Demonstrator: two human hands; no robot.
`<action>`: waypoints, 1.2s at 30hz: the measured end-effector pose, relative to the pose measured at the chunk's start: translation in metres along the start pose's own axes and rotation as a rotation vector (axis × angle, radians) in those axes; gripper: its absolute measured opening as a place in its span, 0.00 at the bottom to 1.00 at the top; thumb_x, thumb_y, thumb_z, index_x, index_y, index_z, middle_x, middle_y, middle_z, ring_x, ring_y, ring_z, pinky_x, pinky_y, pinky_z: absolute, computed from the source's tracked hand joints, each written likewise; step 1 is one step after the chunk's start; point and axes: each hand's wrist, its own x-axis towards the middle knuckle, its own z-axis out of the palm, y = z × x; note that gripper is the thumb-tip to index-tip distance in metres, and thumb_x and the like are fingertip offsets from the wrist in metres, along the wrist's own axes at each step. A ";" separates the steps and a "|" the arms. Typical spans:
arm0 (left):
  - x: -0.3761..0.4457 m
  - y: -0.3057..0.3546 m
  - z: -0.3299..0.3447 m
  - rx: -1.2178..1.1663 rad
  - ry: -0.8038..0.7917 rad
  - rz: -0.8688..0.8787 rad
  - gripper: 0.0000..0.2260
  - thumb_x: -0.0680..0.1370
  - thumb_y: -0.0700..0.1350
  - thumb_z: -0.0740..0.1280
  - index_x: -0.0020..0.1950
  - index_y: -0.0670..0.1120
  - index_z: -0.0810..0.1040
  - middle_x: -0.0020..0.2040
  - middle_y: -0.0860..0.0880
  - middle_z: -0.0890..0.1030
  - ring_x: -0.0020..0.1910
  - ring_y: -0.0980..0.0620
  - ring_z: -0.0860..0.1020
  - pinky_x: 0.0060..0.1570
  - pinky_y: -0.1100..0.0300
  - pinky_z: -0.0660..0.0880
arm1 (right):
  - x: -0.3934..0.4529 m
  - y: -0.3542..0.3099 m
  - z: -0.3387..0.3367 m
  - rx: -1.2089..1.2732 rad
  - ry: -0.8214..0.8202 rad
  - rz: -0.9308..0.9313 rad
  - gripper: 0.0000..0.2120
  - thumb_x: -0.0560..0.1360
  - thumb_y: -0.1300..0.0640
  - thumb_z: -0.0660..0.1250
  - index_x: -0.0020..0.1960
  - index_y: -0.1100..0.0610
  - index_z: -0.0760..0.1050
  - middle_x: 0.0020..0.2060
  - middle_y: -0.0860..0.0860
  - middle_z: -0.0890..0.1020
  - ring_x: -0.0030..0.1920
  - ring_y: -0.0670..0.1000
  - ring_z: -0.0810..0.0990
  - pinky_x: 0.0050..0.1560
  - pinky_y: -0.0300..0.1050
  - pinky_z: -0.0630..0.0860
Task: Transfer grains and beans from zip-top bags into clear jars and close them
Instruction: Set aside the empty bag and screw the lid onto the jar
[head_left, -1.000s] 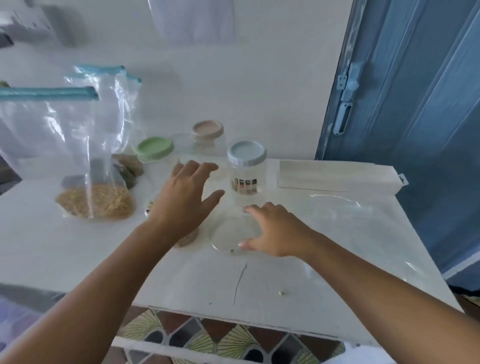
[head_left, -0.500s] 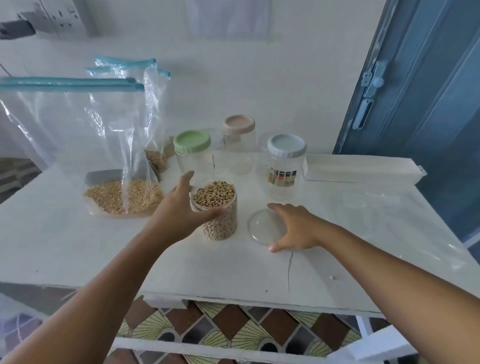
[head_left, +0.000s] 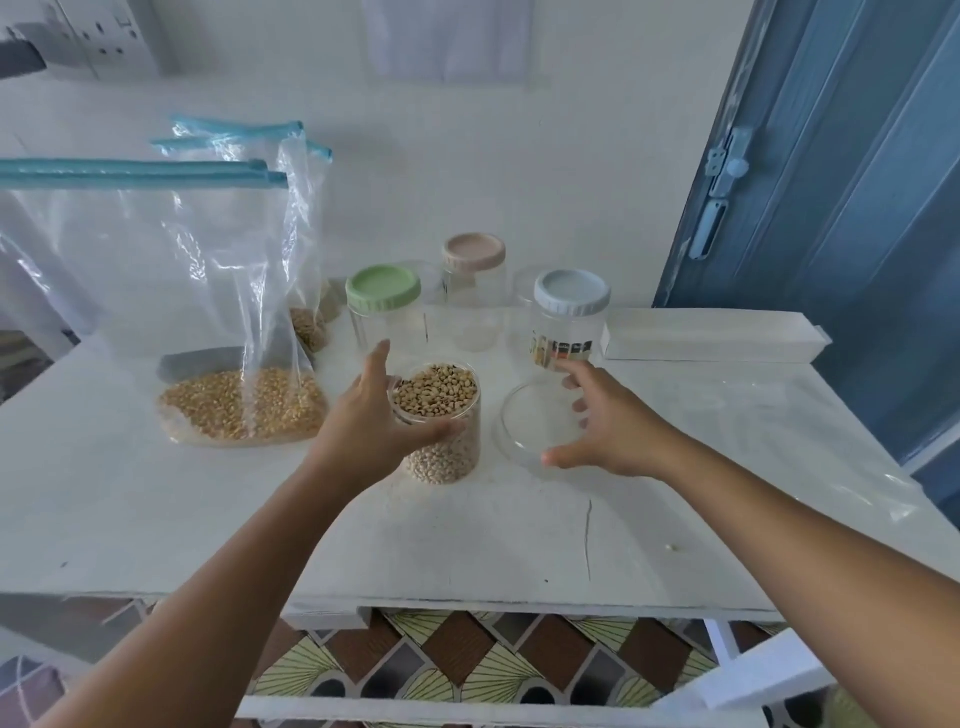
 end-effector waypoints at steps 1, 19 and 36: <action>0.000 0.000 0.000 0.002 -0.004 0.000 0.61 0.60 0.76 0.76 0.84 0.61 0.48 0.76 0.46 0.73 0.71 0.45 0.76 0.70 0.40 0.74 | -0.001 -0.002 -0.002 0.002 0.015 -0.013 0.57 0.64 0.46 0.84 0.82 0.44 0.52 0.75 0.46 0.65 0.67 0.48 0.72 0.62 0.45 0.75; 0.007 0.011 -0.010 0.104 -0.080 0.001 0.62 0.64 0.68 0.79 0.86 0.52 0.45 0.81 0.44 0.66 0.75 0.44 0.72 0.72 0.47 0.70 | 0.034 -0.060 -0.003 0.061 0.273 -0.341 0.57 0.67 0.46 0.83 0.83 0.47 0.48 0.76 0.47 0.65 0.58 0.44 0.74 0.61 0.45 0.75; 0.006 0.014 -0.011 0.096 -0.089 -0.044 0.65 0.64 0.68 0.80 0.86 0.50 0.42 0.80 0.43 0.69 0.75 0.44 0.72 0.74 0.49 0.70 | 0.054 -0.086 0.009 -0.588 0.197 -0.896 0.53 0.74 0.73 0.68 0.85 0.46 0.40 0.83 0.48 0.53 0.60 0.52 0.68 0.47 0.49 0.81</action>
